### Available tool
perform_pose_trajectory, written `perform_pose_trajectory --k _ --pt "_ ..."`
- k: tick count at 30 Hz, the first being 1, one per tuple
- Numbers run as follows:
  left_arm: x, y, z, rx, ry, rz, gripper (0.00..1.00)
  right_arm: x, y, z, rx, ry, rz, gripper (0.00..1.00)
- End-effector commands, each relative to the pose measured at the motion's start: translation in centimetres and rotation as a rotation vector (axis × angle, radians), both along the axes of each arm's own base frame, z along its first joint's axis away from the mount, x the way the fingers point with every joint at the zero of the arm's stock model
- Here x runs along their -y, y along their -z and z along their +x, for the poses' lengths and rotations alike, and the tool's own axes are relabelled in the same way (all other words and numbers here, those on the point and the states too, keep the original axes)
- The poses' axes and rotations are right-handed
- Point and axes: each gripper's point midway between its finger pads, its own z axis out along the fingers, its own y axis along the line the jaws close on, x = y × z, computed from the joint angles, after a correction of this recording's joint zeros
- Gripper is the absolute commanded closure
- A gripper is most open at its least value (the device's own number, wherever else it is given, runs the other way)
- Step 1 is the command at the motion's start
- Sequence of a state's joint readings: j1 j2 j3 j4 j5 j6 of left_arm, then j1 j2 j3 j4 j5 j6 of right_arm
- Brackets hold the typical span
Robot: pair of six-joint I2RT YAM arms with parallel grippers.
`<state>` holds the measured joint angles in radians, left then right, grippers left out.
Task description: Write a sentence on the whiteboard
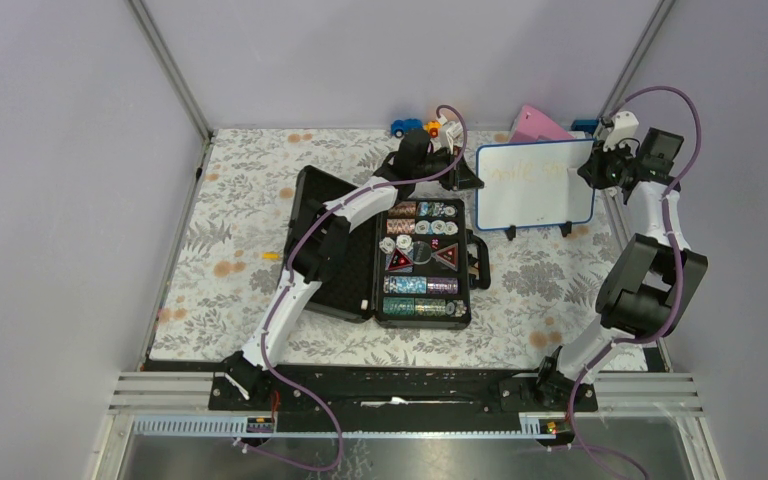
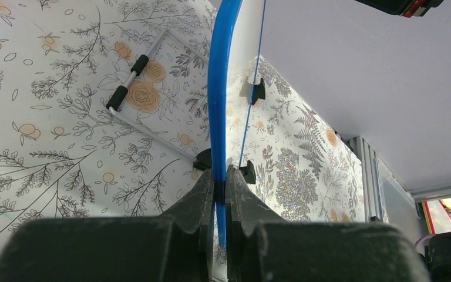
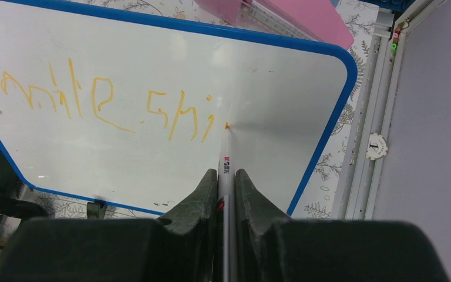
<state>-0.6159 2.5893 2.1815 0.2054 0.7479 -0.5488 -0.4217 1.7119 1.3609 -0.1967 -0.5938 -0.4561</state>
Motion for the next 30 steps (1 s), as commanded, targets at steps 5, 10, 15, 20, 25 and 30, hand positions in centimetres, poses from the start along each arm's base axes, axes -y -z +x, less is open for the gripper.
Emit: perform_pose_trajectory --k 5,10,15,20,25,30 --pt "0.3 0.9 0.4 0.034 -0.005 0.003 1.00 0.4 0.1 0.3 0.018 -0.006 -0.021 1.00" --pt "0.3 0.9 0.4 0.034 -0.007 0.003 1.00 0.1 0.2 -0.5 0.015 -0.010 -0.028 1.00" --pt "0.3 0.9 0.4 0.033 -0.008 0.003 1.00 0.0 0.2 -1.0 0.015 -0.008 -0.035 1.00" --pt "0.3 0.9 0.4 0.032 -0.006 0.004 1.00 0.1 -0.3 -0.5 0.027 -0.004 -0.034 1.00" --pt "0.3 0.7 0.4 0.037 -0.007 0.002 1.00 0.2 -1.5 0.1 0.050 -0.003 -0.026 1.00" --pt "0.3 0.7 0.4 0.035 -0.007 0.000 1.00 0.4 -2.2 0.7 0.062 0.002 -0.022 1.00"
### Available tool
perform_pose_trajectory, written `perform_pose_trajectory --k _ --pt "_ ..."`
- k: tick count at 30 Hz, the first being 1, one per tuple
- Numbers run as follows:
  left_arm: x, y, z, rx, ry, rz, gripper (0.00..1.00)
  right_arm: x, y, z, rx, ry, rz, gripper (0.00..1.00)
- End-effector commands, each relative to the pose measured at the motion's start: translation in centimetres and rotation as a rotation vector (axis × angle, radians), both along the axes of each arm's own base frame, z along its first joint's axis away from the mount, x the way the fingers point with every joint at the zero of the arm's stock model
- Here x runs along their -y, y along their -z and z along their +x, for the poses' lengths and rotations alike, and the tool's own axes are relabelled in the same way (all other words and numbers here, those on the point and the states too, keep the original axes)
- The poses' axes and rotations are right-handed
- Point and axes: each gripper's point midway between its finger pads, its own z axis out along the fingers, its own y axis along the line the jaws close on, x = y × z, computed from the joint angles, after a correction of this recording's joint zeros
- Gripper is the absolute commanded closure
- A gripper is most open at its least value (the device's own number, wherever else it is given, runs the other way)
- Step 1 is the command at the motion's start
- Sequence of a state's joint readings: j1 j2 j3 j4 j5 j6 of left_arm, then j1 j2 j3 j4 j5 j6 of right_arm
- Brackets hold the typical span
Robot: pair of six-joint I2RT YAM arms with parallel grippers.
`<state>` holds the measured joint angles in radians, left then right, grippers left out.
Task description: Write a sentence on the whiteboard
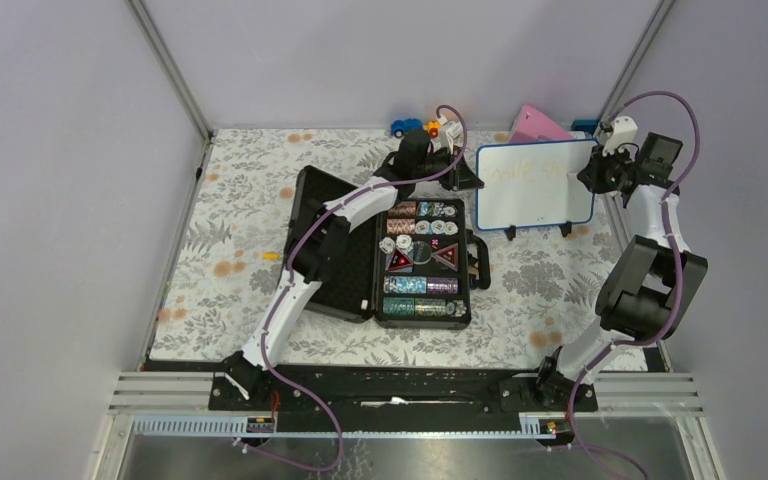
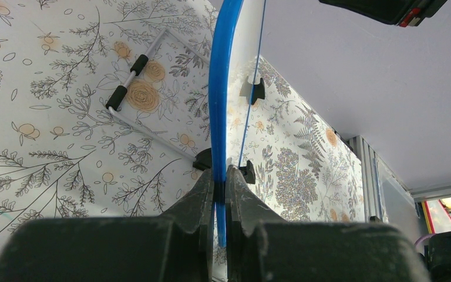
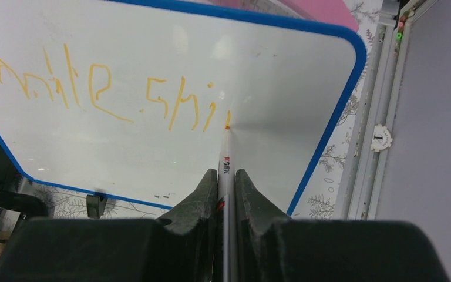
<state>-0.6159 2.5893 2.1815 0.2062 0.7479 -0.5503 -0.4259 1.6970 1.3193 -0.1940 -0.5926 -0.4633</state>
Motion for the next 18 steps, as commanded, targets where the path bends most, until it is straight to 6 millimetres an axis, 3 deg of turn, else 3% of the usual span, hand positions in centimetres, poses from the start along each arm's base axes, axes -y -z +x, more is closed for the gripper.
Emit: perform_pose_trajectory --k 1,18 --pt "0.3 0.8 0.4 0.036 -0.006 0.002 1.00 0.5 -3.3 1.6 0.085 0.002 -0.026 1.00" --pt "0.3 0.9 0.4 0.035 -0.005 0.003 1.00 1.5 -2.2 1.9 0.060 0.029 -0.056 1.00"
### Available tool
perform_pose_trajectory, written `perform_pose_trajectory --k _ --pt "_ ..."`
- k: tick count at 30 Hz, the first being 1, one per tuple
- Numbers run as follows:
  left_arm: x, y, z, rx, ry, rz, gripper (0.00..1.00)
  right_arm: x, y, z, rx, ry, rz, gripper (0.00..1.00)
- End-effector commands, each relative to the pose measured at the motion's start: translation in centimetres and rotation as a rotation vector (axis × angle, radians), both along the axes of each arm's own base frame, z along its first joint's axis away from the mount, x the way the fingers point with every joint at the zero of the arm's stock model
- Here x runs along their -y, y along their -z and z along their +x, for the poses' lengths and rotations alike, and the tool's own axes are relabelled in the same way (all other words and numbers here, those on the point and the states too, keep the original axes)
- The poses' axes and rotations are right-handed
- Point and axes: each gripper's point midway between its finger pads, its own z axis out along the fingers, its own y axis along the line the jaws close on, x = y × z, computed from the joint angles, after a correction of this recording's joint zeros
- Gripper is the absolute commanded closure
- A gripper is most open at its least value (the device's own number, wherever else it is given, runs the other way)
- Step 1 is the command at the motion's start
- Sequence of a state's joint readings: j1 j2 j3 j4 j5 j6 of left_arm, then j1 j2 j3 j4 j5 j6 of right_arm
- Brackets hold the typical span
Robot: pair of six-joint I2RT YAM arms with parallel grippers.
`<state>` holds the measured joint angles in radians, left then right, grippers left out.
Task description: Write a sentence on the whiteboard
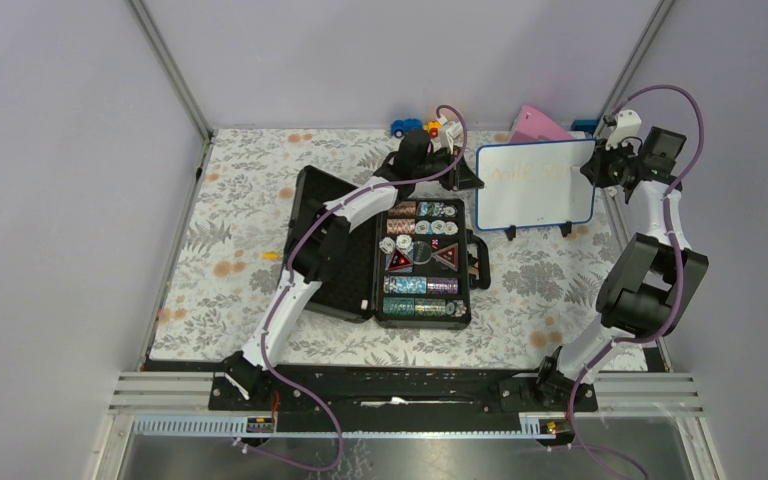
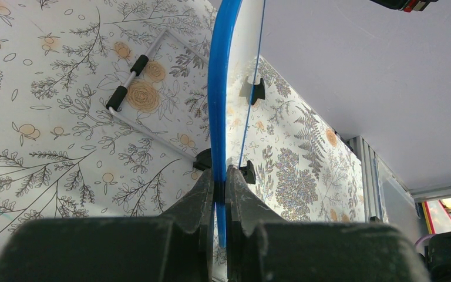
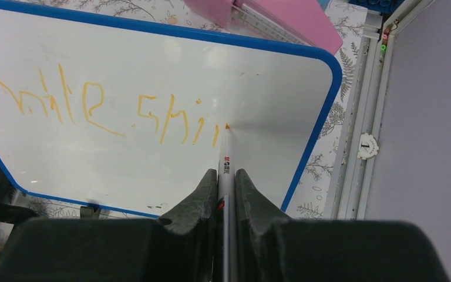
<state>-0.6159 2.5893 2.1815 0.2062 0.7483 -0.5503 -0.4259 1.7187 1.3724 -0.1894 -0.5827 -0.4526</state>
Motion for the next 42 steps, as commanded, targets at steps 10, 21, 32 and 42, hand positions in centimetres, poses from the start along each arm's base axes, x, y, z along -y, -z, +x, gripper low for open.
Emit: perform_pose_trajectory --k 10,21,32,42 --pt "0.3 0.8 0.4 0.036 -0.008 0.003 1.00 0.6 -0.1 0.0 0.016 0.008 -0.050 1.00" --pt "0.3 0.9 0.5 0.037 -0.009 0.006 1.00 -0.1 0.2 -1.7 0.008 -0.002 -0.060 1.00" --pt "0.3 0.8 0.5 0.037 -0.011 0.004 1.00 1.2 -4.0 -1.8 0.094 0.023 -0.031 1.00" --pt "0.3 0.8 0.4 0.037 -0.009 0.004 1.00 1.6 -3.6 -0.7 0.086 0.022 -0.010 1.00"
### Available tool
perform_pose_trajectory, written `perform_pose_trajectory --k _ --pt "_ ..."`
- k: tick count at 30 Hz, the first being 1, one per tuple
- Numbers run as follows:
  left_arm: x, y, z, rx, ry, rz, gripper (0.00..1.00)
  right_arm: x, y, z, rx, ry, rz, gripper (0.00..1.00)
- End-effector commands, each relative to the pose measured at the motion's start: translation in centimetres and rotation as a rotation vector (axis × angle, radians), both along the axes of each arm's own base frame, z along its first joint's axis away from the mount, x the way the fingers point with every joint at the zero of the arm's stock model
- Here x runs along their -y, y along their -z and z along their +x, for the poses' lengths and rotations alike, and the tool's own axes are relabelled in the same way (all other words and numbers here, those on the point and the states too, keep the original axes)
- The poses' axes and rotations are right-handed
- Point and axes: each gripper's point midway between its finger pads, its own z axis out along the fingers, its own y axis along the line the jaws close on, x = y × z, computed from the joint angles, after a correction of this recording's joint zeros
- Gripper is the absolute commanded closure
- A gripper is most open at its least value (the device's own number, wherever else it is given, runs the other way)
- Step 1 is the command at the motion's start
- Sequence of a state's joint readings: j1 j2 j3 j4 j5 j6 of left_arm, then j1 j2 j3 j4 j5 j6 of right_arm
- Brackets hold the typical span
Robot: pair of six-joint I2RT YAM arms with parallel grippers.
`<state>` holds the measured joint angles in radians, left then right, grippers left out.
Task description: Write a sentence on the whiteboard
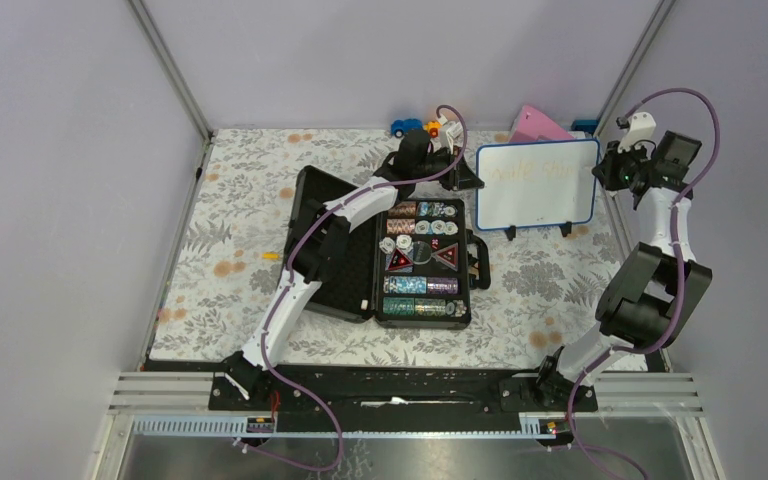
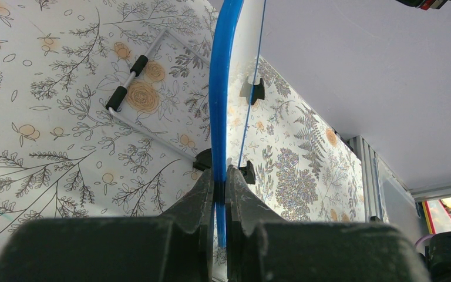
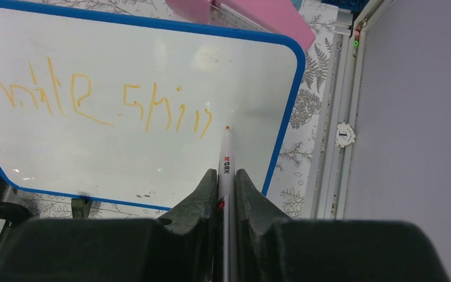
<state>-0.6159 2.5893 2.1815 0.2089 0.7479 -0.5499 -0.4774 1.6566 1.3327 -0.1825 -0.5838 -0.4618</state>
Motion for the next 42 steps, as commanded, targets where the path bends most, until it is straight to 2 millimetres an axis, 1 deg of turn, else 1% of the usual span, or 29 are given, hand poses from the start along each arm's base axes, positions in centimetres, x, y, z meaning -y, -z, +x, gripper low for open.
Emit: perform_pose_trajectory --k 1,8,18,22,31,36,42 --pt "0.3 0.8 0.4 0.035 -0.009 0.004 1.00 -0.4 -2.2 1.0 0.054 -0.028 0.014 1.00" --pt "0.3 0.8 0.4 0.034 -0.008 0.005 1.00 -0.2 -1.4 1.5 0.037 -0.027 0.021 1.00" --pt "0.3 0.8 0.4 0.037 -0.008 0.005 1.00 -0.5 -0.1 2.2 0.009 -0.035 0.023 1.00" --pt "0.3 0.8 0.4 0.035 -0.008 0.003 1.00 -0.2 0.4 2.3 0.000 -0.024 0.010 1.00" --pt "0.2 1.0 0.5 0.033 -0.008 0.006 1.00 0.7 0.4 2.7 -0.003 -0.003 -0.022 1.00" --pt "0.3 0.9 0.5 0.034 -0.008 0.003 1.00 1.2 -0.1 3.1 0.008 0.010 -0.037 1.00" --pt "0.3 1.0 0.5 0.033 -0.008 0.004 1.00 0.8 -0.7 3.4 0.021 -0.006 -0.019 1.00"
